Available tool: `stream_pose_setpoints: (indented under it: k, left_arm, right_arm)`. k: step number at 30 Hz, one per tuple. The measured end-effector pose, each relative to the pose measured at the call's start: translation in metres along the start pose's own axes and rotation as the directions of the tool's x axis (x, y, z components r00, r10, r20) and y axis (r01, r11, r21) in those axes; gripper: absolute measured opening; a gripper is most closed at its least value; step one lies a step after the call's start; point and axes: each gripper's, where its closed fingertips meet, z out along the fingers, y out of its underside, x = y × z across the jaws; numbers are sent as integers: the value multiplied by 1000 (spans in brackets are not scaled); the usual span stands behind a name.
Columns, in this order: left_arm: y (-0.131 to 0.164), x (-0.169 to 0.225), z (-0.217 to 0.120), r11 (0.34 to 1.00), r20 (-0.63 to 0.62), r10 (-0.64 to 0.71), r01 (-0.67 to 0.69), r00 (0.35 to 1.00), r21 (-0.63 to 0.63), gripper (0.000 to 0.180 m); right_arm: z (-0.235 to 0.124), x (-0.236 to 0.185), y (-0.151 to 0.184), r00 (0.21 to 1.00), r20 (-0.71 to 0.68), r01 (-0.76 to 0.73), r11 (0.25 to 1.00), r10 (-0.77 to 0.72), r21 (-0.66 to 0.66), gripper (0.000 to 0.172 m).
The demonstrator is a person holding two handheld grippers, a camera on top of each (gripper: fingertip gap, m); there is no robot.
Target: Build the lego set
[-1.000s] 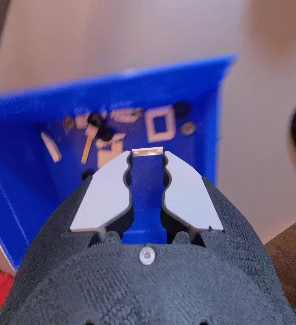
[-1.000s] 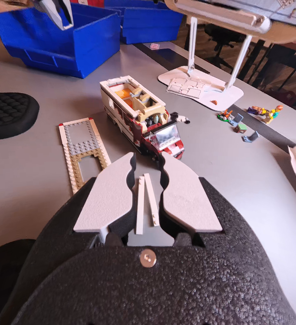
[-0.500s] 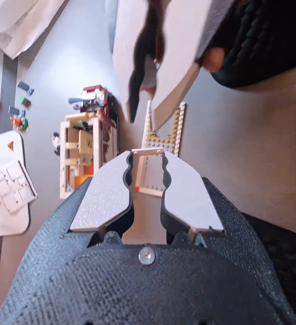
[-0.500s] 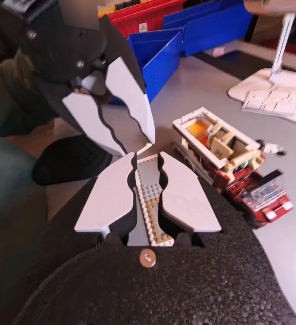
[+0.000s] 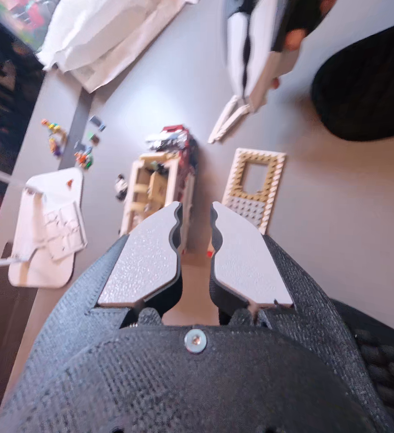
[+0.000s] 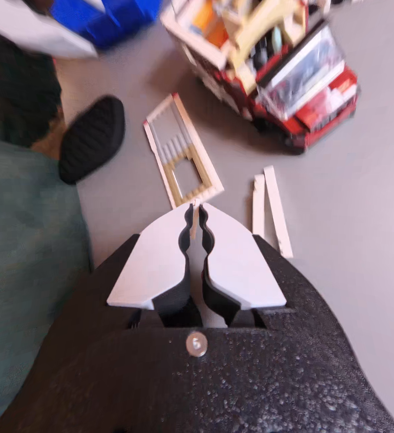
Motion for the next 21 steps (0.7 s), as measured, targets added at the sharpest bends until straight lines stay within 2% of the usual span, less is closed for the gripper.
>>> stream_pose_setpoints:
  k: [3, 6, 11, 15, 21]
  left_arm:
    - [30, -26, -23, 995, 85, -97, 97, 992, 2, 22]
    - [60, -39, -39, 984, 140, -178, 180, 974, -2, 22]
    - [101, -47, -59, 963, 203, -257, 268, 945, -30, 24]
    - [124, -51, -74, 951, 251, -284, 305, 925, -46, 26]
    - [148, -61, -98, 931, 325, -338, 365, 883, -24, 26]
  right_arm:
    - [3, 14, 31, 1000, -28, -15, 989, 11, -146, 4]
    - [10, 19, 40, 995, -80, 41, 976, -59, -214, 6]
    - [10, 28, 33, 975, -145, 132, 964, -168, -233, 15]
    - [0, 32, 20, 937, -210, 238, 950, -280, -202, 15]
    - [-1, 17, 36, 827, -260, 418, 855, -498, -306, 16]
